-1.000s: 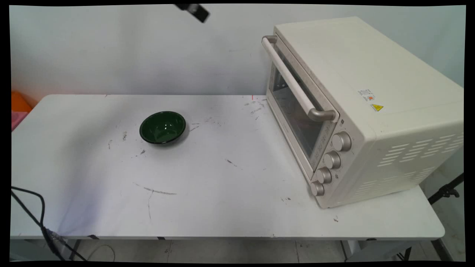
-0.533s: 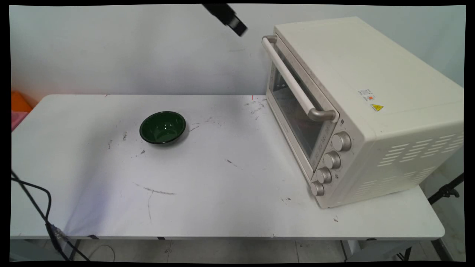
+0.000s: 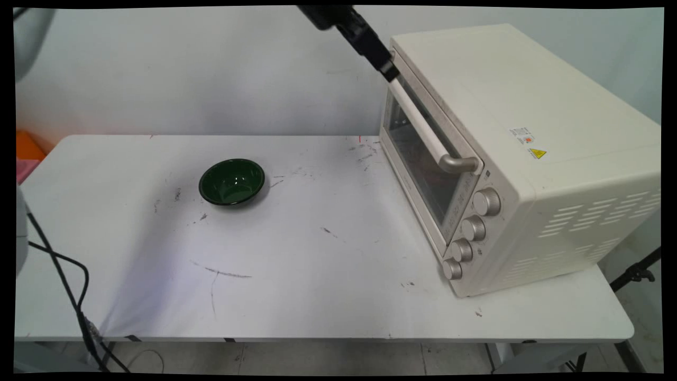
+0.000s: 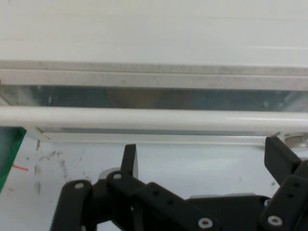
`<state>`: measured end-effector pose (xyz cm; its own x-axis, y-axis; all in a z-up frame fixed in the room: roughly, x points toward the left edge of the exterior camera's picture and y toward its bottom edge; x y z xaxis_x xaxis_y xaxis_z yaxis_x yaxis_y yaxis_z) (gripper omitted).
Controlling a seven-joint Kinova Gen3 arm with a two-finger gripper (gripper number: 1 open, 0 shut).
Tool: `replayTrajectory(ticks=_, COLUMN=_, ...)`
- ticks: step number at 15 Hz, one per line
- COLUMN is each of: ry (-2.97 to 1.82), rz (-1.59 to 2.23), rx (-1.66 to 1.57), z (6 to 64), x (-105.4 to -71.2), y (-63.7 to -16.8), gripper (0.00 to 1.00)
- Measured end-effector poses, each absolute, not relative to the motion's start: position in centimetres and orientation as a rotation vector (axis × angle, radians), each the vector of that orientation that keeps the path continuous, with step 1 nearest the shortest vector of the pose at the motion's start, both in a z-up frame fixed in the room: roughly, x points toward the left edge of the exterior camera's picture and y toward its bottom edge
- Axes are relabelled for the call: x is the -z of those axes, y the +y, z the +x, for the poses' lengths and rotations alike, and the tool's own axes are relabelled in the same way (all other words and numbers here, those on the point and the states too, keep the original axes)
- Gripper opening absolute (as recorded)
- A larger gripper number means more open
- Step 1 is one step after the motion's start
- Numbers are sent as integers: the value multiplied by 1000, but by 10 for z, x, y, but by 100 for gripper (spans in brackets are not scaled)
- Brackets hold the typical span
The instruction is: Open the oven
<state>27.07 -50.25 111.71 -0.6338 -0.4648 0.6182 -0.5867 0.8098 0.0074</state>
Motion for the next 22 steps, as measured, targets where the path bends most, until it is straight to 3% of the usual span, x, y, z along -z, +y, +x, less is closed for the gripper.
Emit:
replayTrajectory(ticks=1, ry=-2376, rz=770, rx=-257, z=263, x=-1112, y=-508, gripper=100)
replayTrajectory(ticks=2, ry=-2381, rz=769, rx=-257, z=256, x=-1106, y=-514, gripper=0)
replayTrajectory(ticks=22, ry=-2447, rz=730, rx=-260, z=198, x=-1047, y=-549, gripper=0)
